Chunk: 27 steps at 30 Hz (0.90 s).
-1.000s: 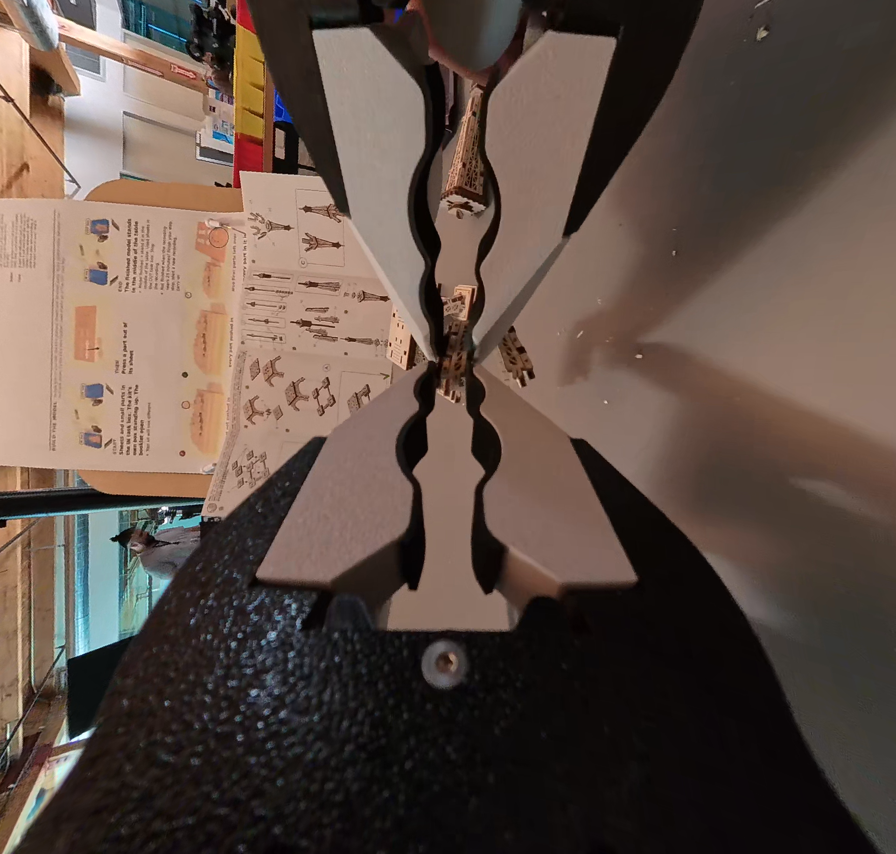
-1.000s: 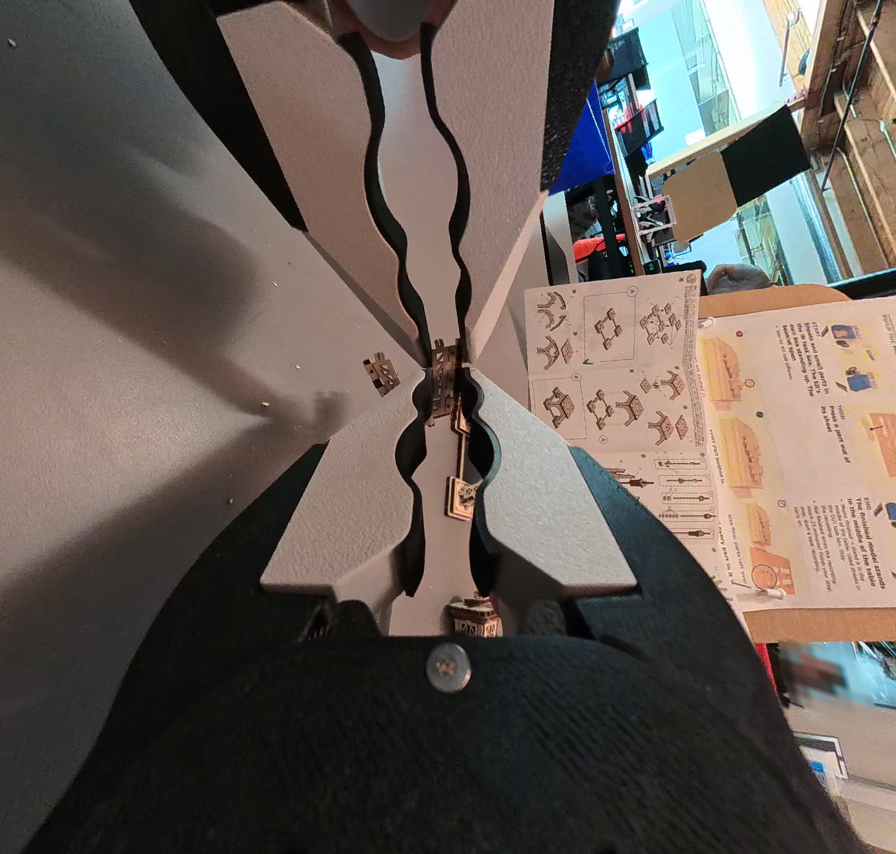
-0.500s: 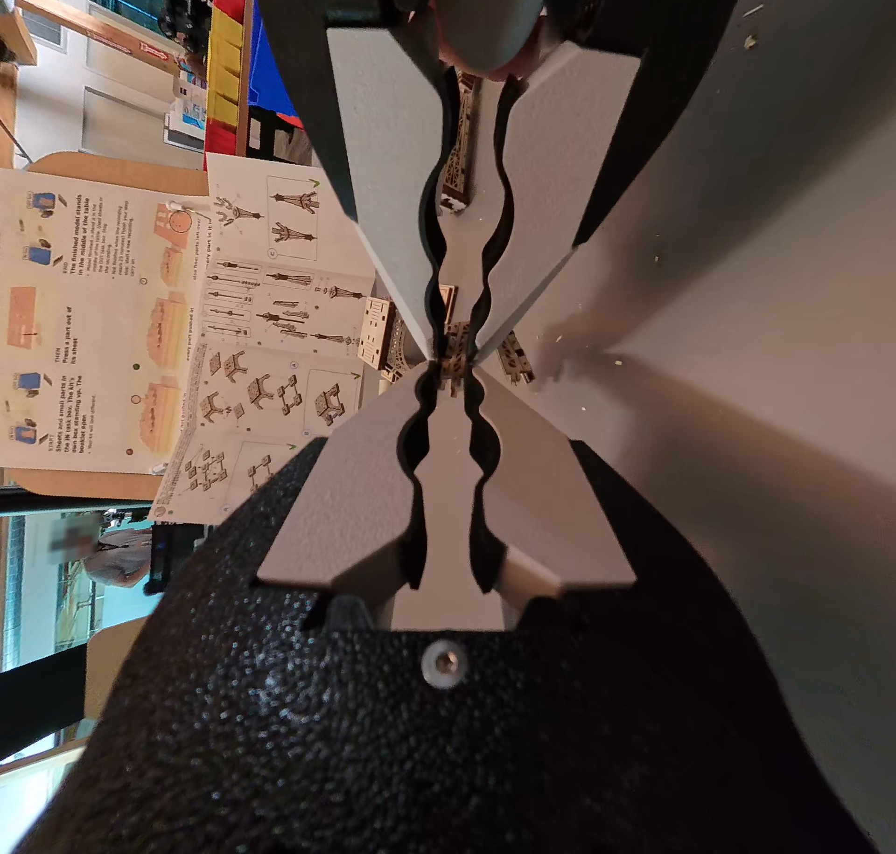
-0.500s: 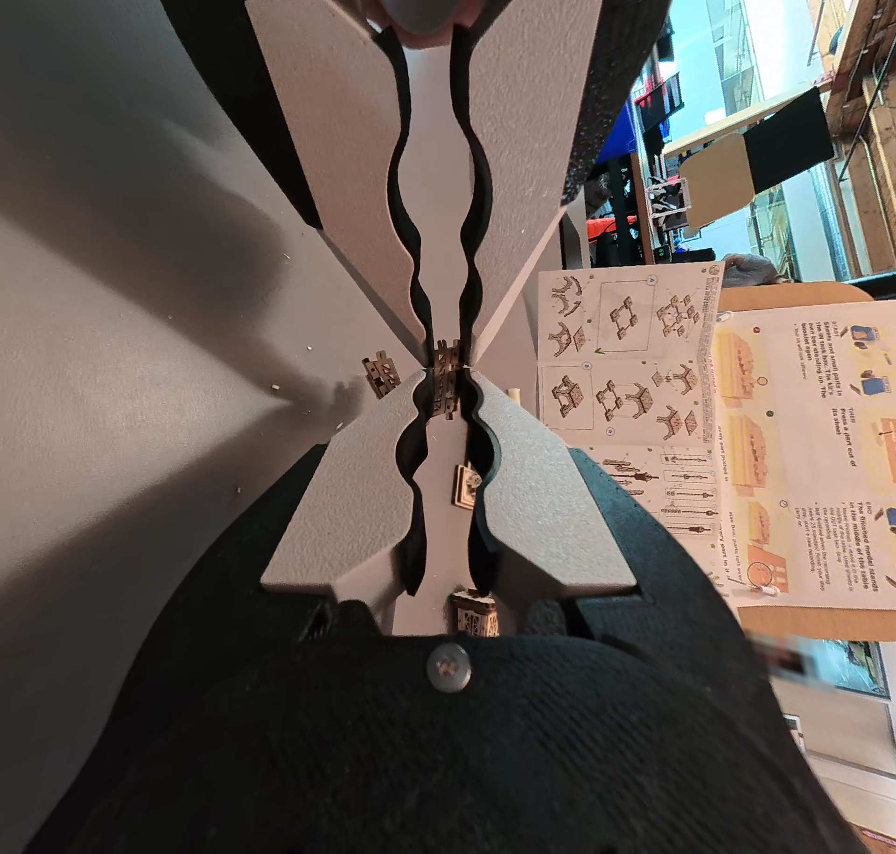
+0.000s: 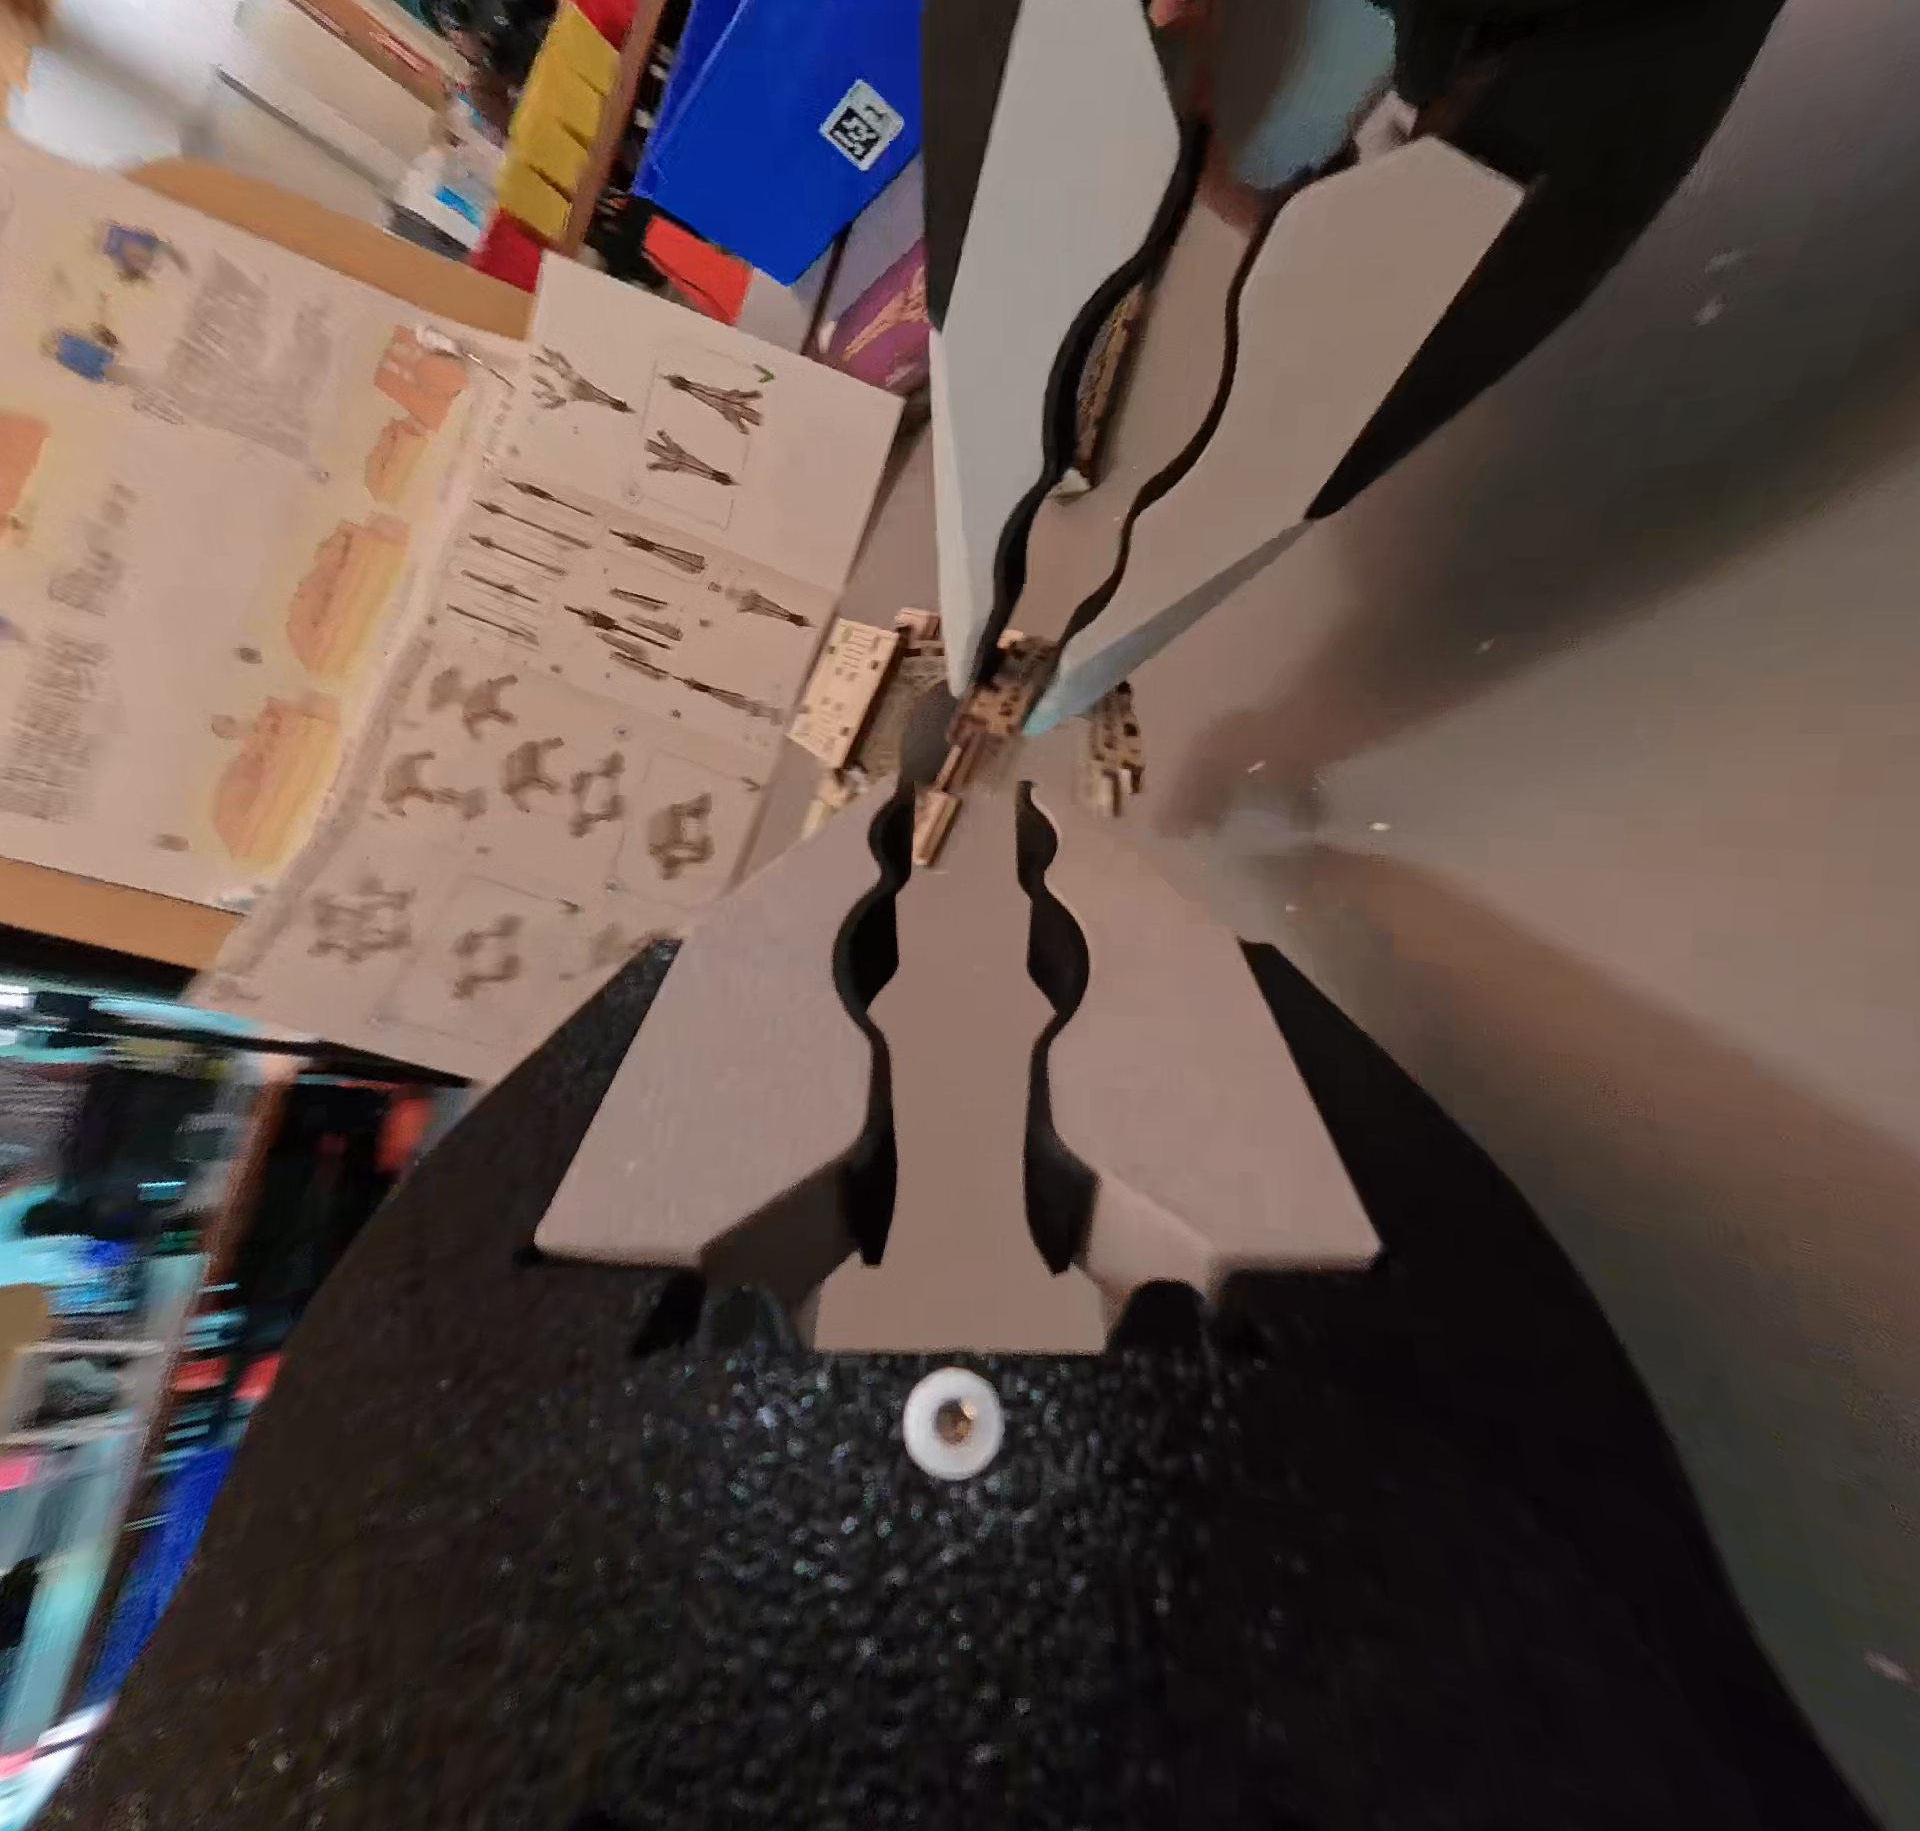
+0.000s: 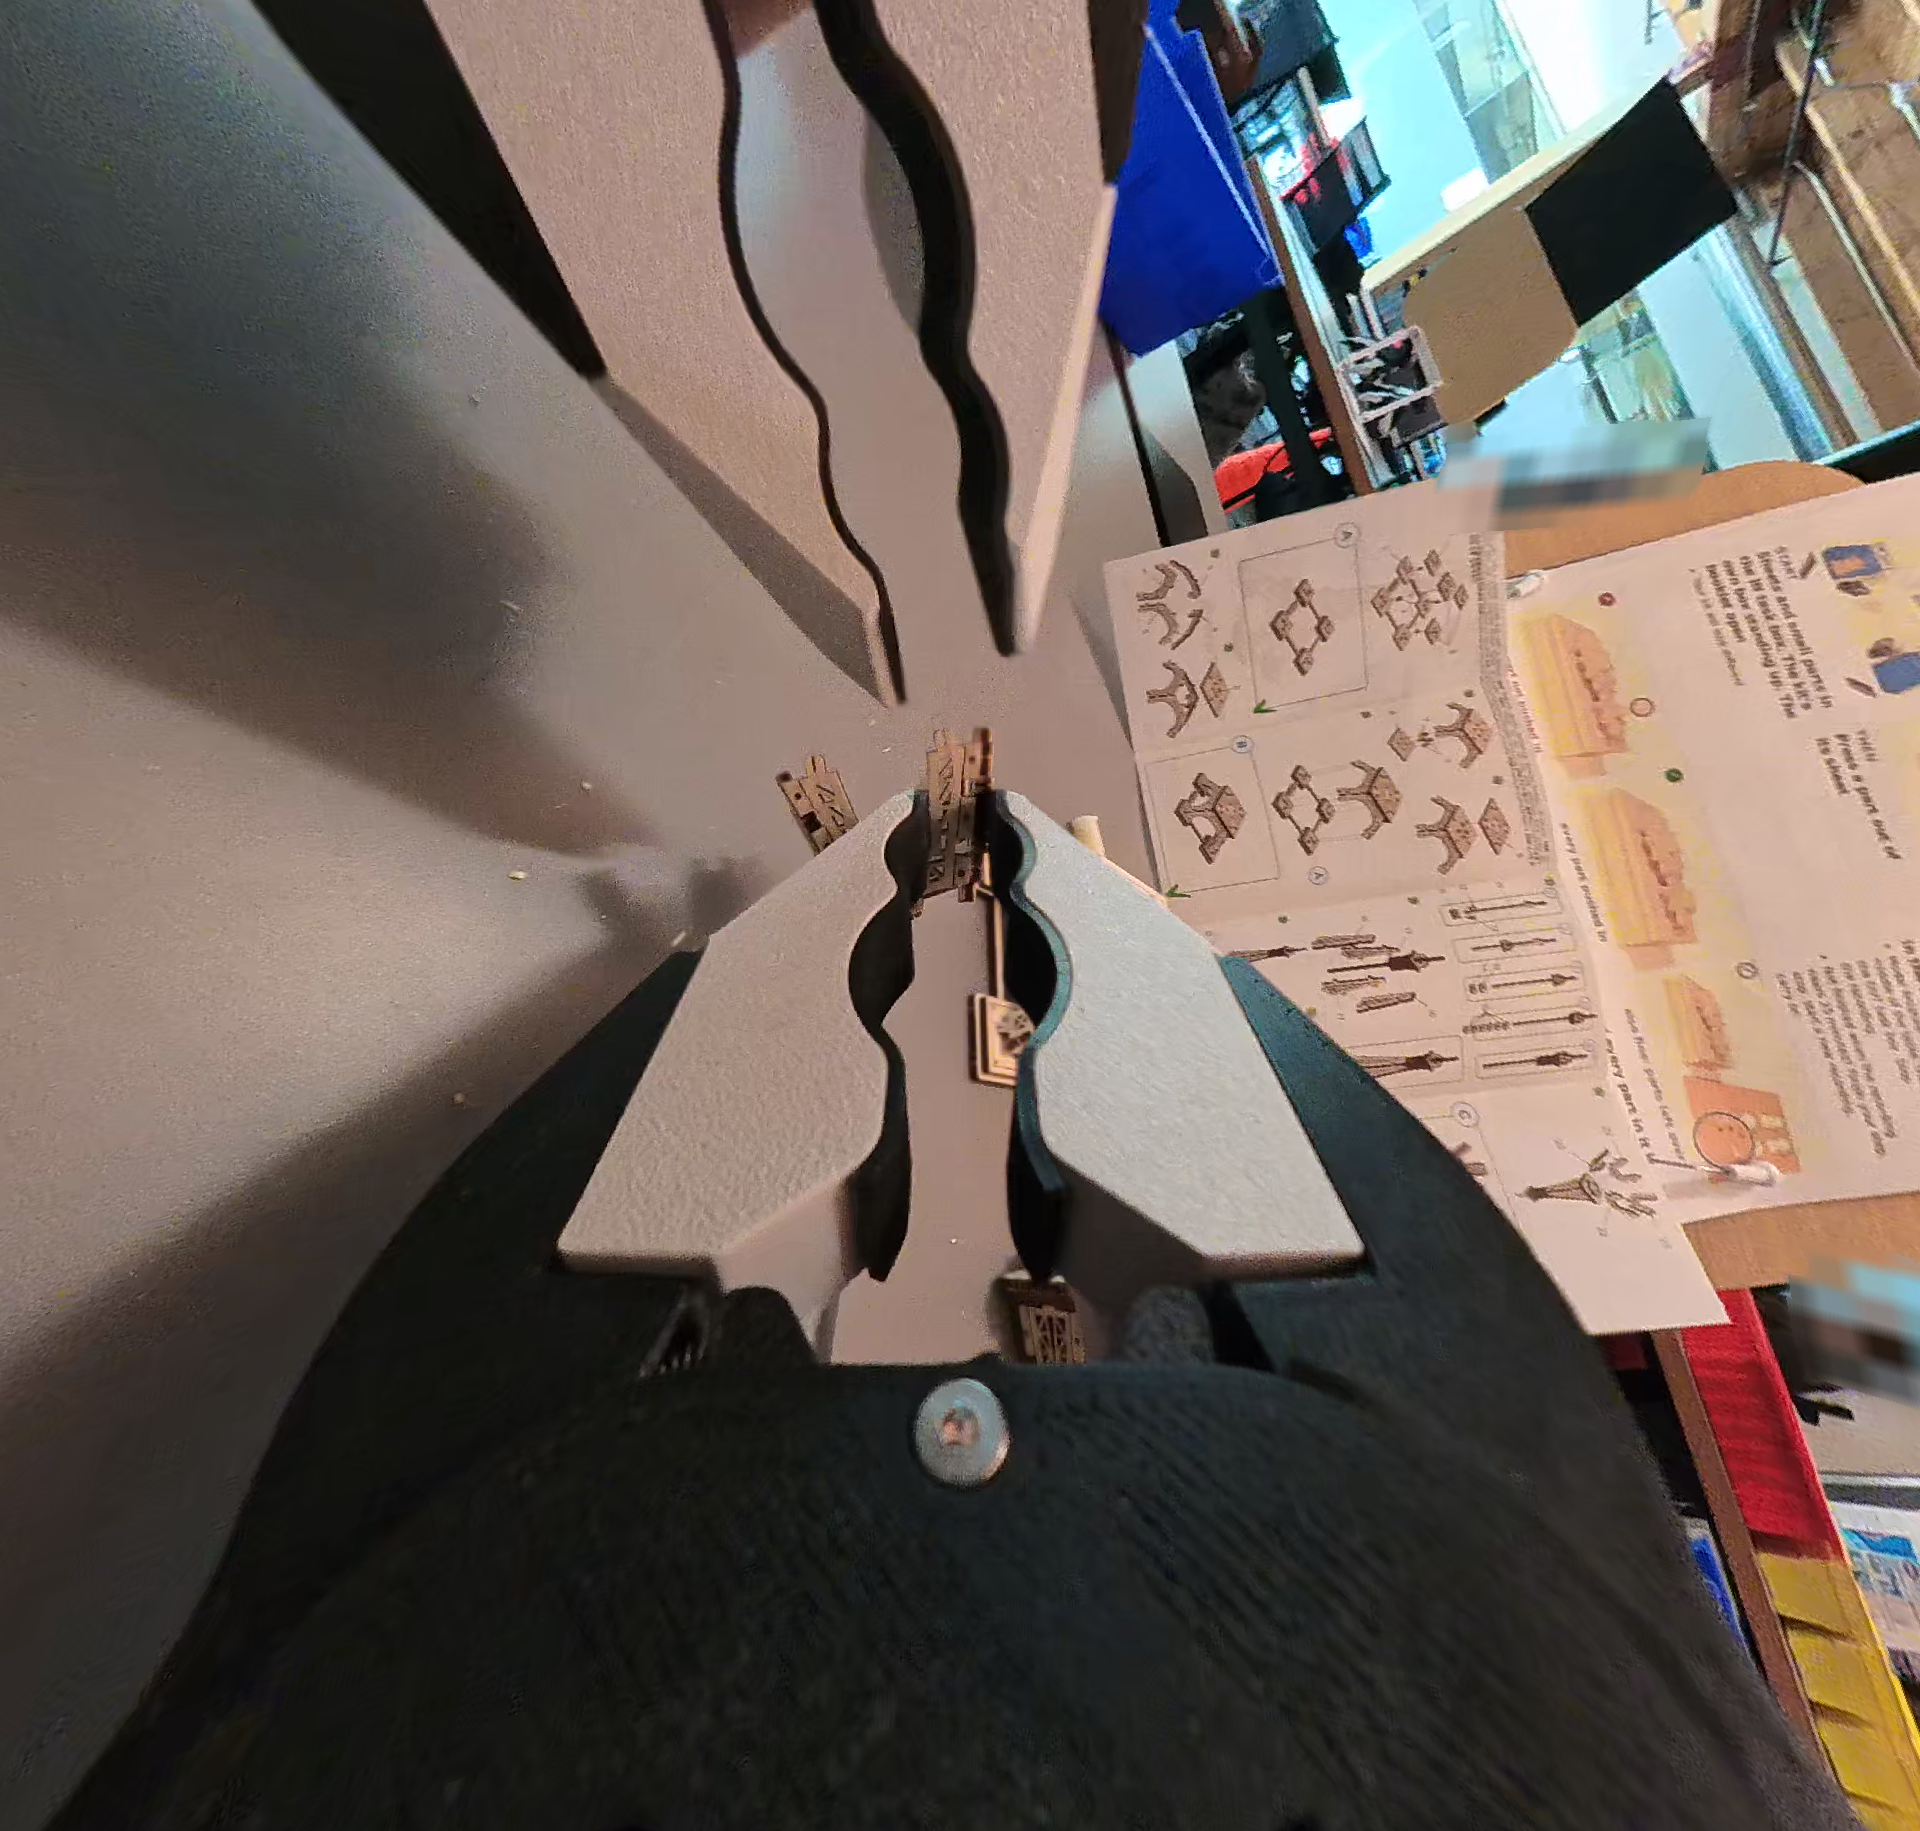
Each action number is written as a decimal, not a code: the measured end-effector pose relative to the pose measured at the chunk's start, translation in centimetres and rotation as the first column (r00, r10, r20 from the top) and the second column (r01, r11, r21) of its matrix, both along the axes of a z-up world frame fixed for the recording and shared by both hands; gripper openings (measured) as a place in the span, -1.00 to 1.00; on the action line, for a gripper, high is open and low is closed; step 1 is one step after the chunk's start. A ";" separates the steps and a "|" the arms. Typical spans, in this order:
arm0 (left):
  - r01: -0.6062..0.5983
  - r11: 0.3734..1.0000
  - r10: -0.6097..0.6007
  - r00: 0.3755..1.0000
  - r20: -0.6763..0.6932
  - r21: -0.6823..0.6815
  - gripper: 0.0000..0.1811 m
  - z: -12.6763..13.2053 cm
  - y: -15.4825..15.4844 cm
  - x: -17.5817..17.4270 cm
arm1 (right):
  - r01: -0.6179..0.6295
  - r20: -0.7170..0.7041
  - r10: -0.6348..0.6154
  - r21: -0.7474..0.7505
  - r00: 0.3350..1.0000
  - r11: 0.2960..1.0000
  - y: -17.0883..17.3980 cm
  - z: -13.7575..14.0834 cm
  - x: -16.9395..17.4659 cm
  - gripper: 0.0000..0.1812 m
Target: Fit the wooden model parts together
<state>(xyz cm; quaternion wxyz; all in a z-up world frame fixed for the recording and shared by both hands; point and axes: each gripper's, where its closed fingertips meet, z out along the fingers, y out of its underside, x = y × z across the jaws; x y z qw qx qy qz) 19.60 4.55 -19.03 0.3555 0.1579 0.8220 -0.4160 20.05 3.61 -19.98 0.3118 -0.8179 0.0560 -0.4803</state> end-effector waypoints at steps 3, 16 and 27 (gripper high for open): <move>-0.044 0.996 0.021 0.962 -0.273 -0.077 -0.85 0.0 0.0 -0.4 | 0.018 0.022 -0.019 0.037 1.000 0.999 -0.3 0.7 0.2 -0.91; -0.181 0.925 -0.132 0.673 -0.728 -0.334 -0.98 1.8 -1.6 -1.4 | 0.010 0.177 -0.016 0.035 0.984 0.999 0.1 2.9 -0.3 -0.91; -0.215 0.879 -0.297 0.448 -0.843 -0.424 -1.00 2.7 -1.4 -1.9 | -0.025 0.162 0.000 0.155 0.987 0.988 0.4 3.8 -0.6 -0.89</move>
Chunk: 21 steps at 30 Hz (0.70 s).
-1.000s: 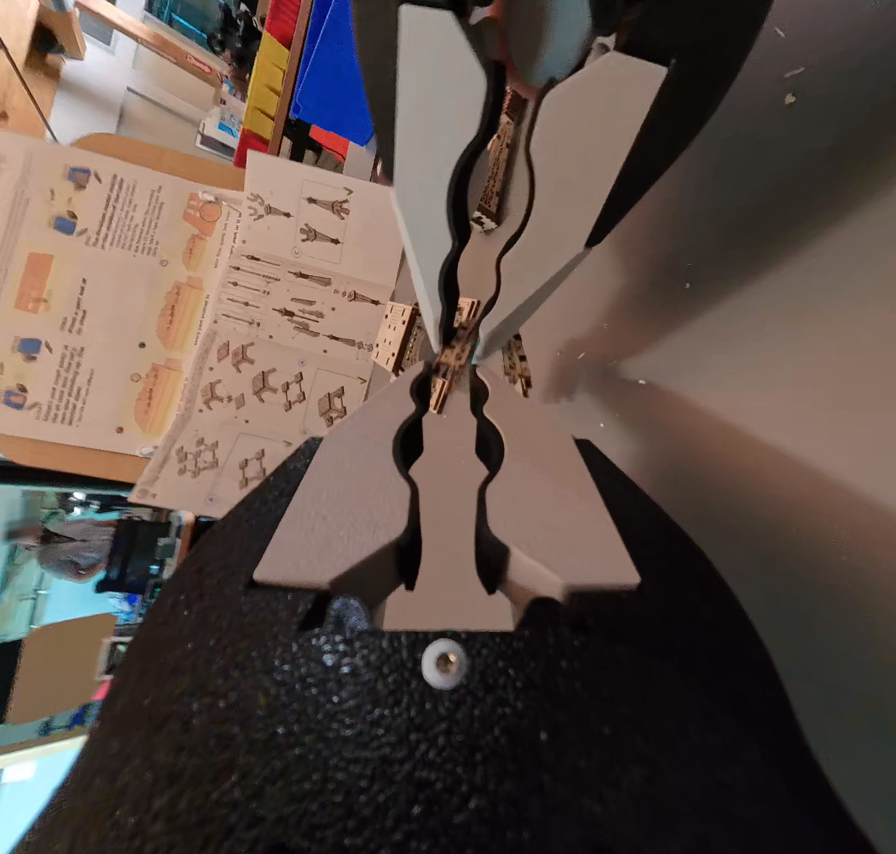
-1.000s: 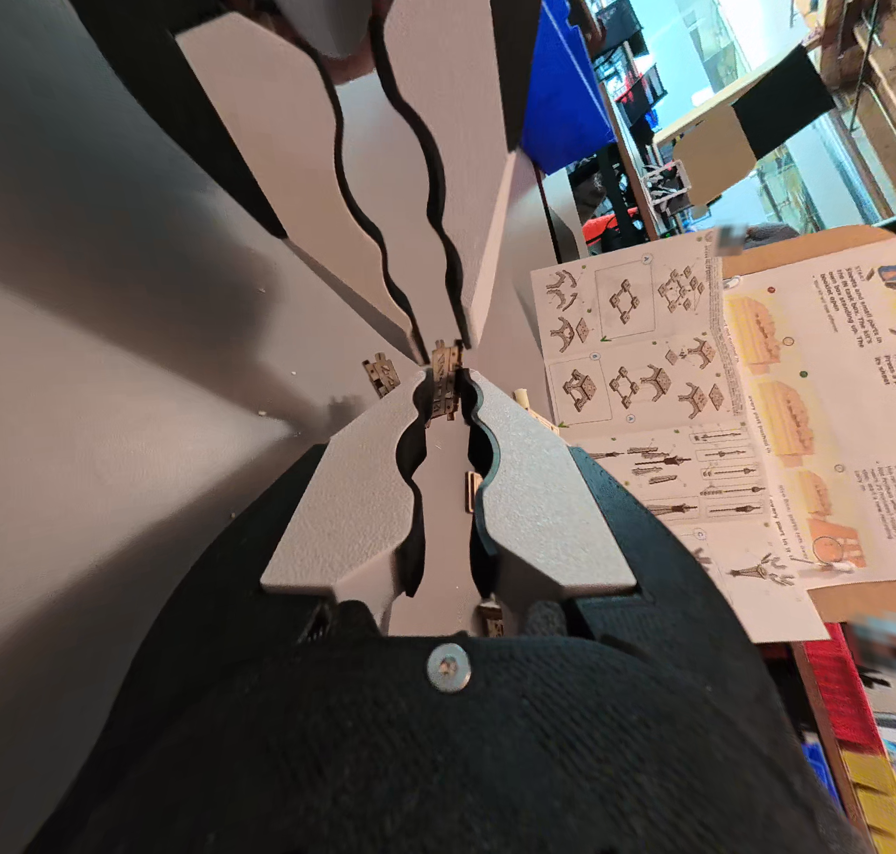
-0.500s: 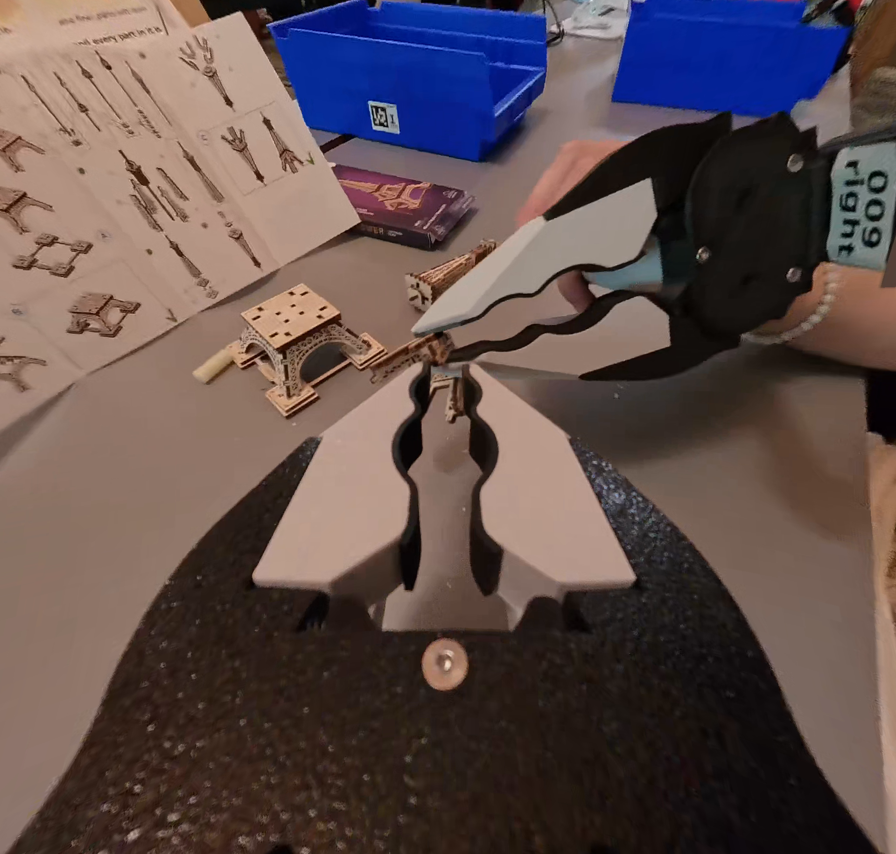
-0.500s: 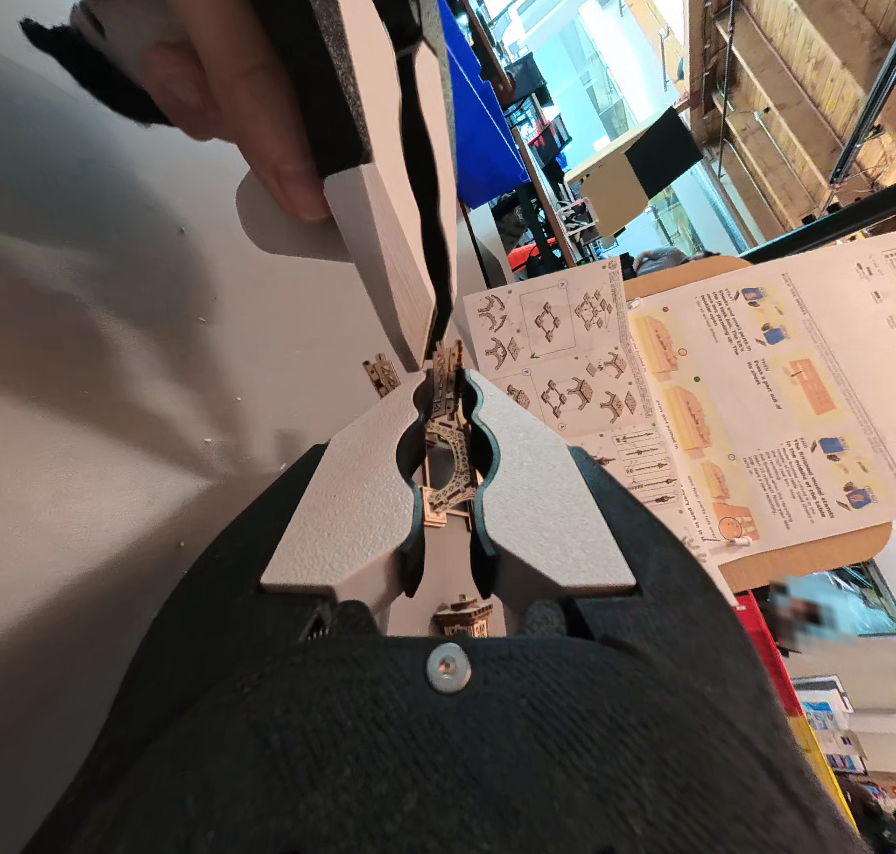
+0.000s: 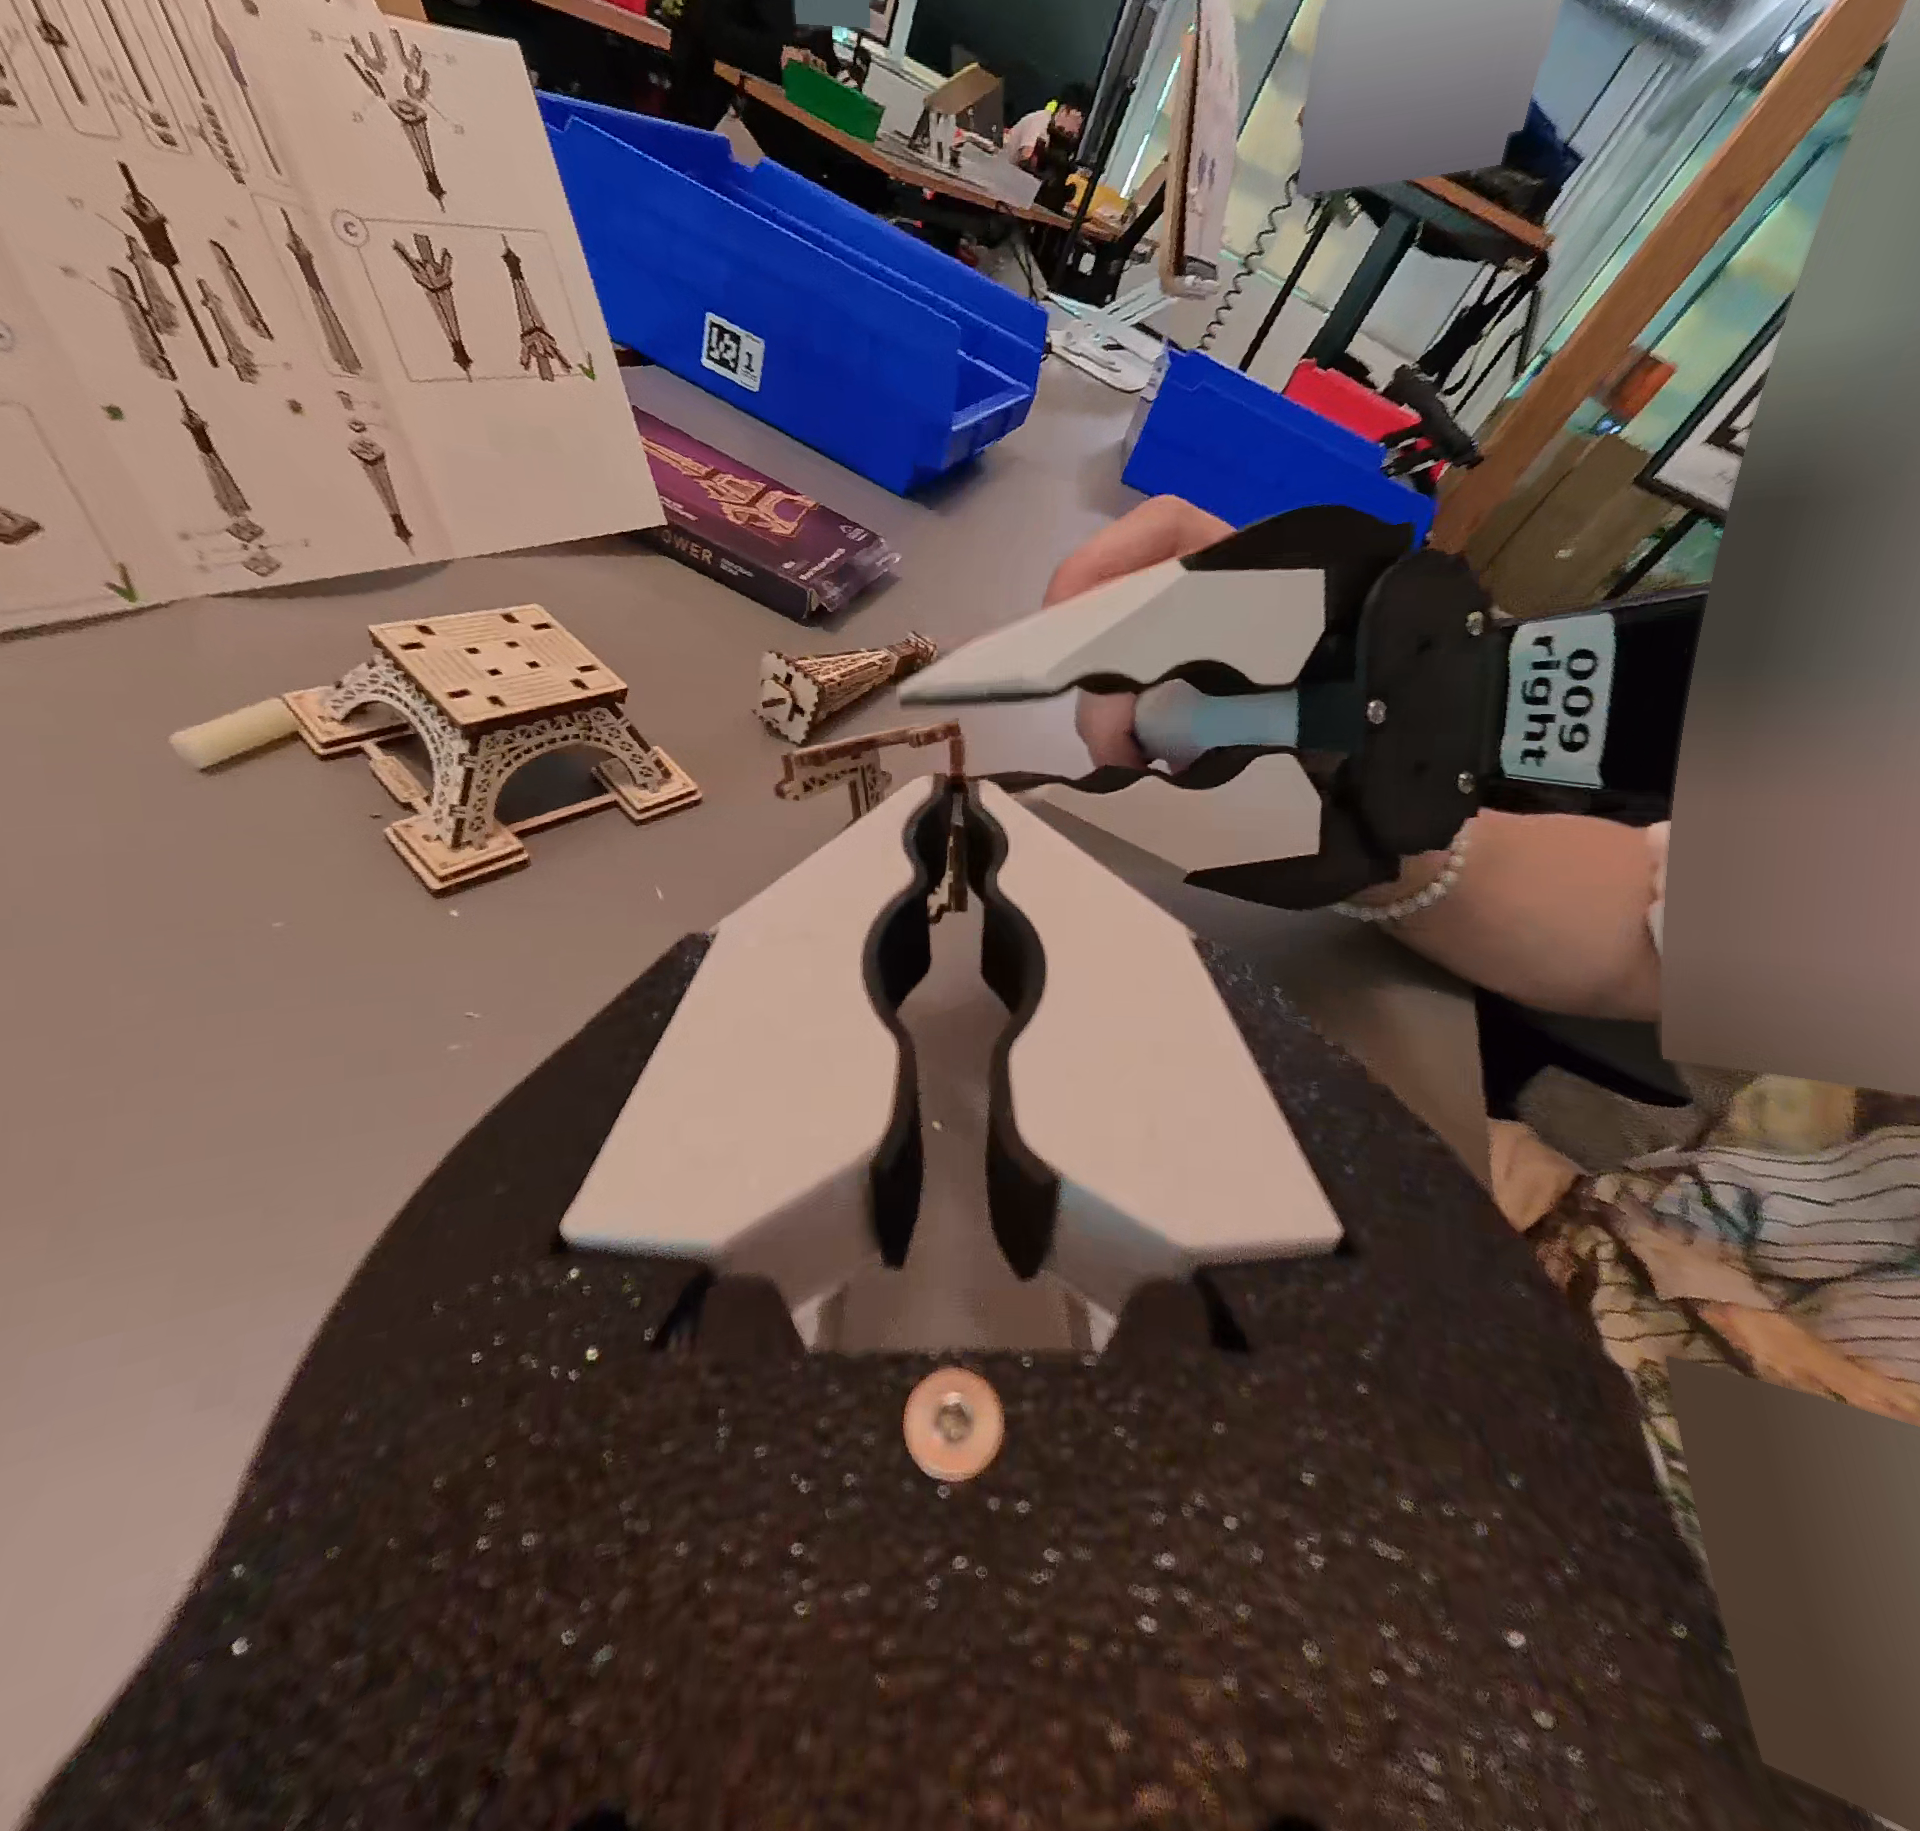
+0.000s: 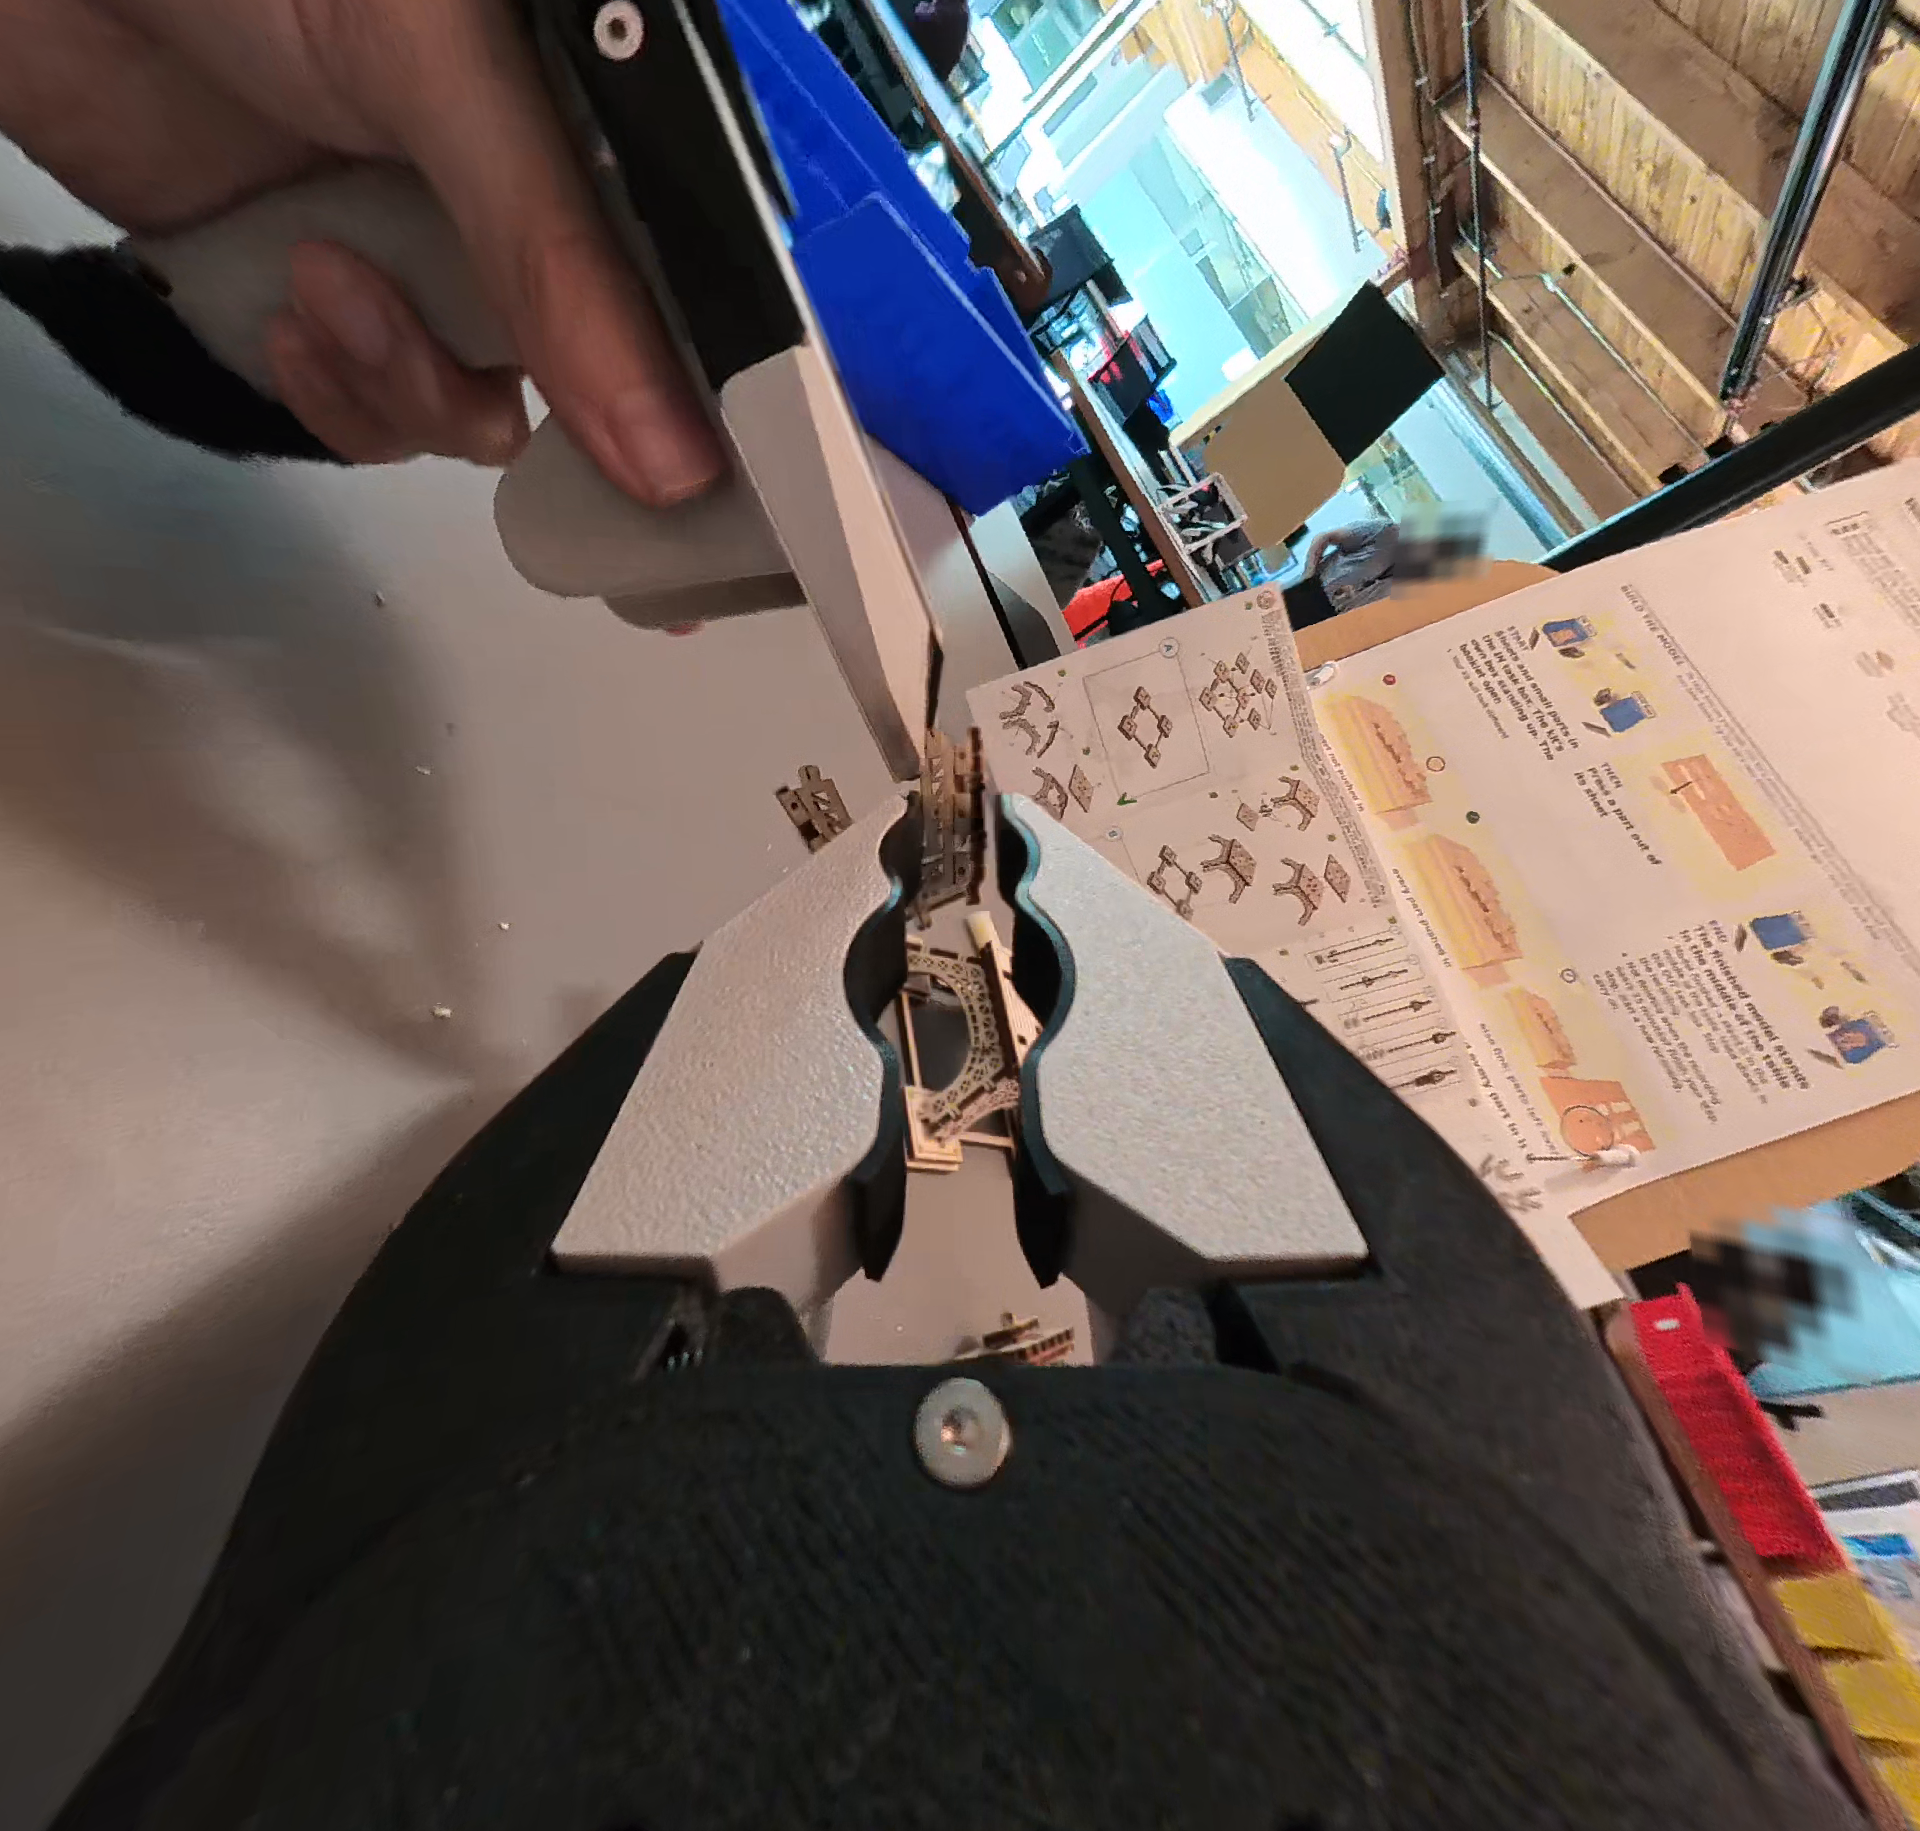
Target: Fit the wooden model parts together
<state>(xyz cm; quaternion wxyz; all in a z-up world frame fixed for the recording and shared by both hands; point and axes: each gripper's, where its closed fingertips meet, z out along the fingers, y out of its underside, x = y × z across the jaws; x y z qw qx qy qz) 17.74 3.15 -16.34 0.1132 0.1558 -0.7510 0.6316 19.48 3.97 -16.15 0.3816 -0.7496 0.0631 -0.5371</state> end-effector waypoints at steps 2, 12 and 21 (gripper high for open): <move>0.018 1.000 -0.018 0.999 -0.034 0.000 -1.00 -0.1 0.1 -0.1 | -0.002 -0.004 0.003 0.037 1.000 0.999 -0.1 0.3 0.1 -0.77; 0.067 0.998 -0.069 0.987 -0.143 -0.021 -1.00 -0.2 0.3 -0.5 | -0.077 -0.031 0.078 0.035 0.996 0.996 0.6 -0.2 -0.5 -0.84; 0.037 0.999 -0.041 0.989 -0.140 -0.032 -1.00 -0.2 0.1 -0.2 | -0.063 -0.084 0.068 0.055 0.994 0.996 0.4 -0.5 -0.2 -0.91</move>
